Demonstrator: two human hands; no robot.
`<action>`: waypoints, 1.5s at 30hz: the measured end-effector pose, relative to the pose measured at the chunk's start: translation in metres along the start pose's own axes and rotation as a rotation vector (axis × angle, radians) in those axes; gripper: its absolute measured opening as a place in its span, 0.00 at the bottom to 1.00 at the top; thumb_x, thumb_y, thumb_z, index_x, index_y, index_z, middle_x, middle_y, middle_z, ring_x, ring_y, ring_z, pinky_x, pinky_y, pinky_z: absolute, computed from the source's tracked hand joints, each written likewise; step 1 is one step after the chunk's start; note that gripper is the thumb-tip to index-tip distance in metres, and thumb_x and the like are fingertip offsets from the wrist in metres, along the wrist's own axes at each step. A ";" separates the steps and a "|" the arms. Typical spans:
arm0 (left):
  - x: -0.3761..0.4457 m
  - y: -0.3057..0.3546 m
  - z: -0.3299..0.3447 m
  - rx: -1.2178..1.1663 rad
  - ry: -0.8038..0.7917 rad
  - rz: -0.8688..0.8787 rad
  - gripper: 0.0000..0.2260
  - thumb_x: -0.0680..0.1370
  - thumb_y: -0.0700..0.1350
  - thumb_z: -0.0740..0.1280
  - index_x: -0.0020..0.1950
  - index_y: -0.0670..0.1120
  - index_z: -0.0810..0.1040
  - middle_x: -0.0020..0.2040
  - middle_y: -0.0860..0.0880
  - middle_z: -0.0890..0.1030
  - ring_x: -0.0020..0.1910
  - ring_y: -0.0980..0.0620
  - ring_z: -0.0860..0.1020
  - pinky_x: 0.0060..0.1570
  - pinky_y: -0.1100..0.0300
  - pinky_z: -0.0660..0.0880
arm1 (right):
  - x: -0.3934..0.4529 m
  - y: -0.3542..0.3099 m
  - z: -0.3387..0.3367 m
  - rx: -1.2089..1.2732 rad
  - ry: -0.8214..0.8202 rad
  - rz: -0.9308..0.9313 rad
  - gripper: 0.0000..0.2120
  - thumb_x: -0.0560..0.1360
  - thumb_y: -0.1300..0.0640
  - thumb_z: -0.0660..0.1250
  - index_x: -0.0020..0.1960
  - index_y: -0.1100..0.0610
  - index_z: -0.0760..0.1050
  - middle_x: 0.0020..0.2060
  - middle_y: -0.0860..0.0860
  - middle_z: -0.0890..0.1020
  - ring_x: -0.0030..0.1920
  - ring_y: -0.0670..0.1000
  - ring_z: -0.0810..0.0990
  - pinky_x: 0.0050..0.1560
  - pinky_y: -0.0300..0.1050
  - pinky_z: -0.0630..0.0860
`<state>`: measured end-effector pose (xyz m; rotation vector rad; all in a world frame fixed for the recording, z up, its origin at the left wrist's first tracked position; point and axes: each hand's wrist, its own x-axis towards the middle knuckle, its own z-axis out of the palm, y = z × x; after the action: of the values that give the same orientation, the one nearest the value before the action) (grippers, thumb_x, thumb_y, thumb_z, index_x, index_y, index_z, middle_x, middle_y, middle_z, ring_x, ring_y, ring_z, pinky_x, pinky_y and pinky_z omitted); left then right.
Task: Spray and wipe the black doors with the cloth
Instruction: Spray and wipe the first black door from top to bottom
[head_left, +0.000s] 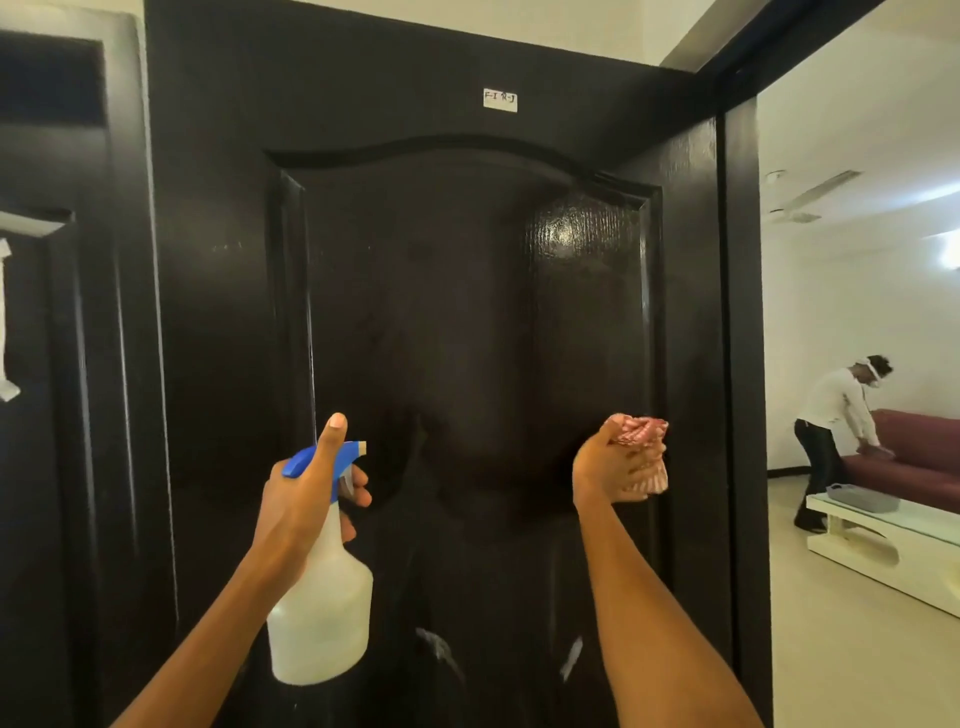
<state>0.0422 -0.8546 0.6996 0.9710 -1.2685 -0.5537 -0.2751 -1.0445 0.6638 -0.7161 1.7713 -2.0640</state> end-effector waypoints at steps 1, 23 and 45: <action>0.002 -0.001 -0.002 0.001 0.004 0.000 0.28 0.78 0.62 0.60 0.44 0.36 0.81 0.38 0.36 0.82 0.28 0.50 0.80 0.25 0.61 0.76 | -0.011 -0.006 0.006 -0.011 -0.010 -0.003 0.37 0.83 0.36 0.47 0.83 0.54 0.38 0.83 0.53 0.43 0.82 0.57 0.41 0.77 0.67 0.40; -0.010 -0.021 -0.070 0.060 0.102 -0.072 0.27 0.79 0.64 0.59 0.50 0.39 0.81 0.40 0.39 0.82 0.27 0.52 0.80 0.25 0.63 0.76 | -0.136 -0.059 0.072 -0.491 -0.040 -1.234 0.37 0.84 0.35 0.50 0.84 0.56 0.47 0.82 0.61 0.49 0.82 0.63 0.46 0.80 0.65 0.47; -0.037 -0.035 -0.155 0.042 0.172 -0.148 0.27 0.73 0.66 0.61 0.51 0.43 0.80 0.40 0.44 0.82 0.33 0.50 0.82 0.30 0.62 0.78 | -0.258 -0.074 0.107 -0.545 -0.317 -1.415 0.44 0.79 0.47 0.65 0.84 0.54 0.42 0.83 0.54 0.43 0.82 0.63 0.45 0.77 0.73 0.44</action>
<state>0.1865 -0.7966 0.6498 1.1300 -1.0645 -0.5473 0.0028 -0.9774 0.7056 -2.8790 1.7525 -1.7323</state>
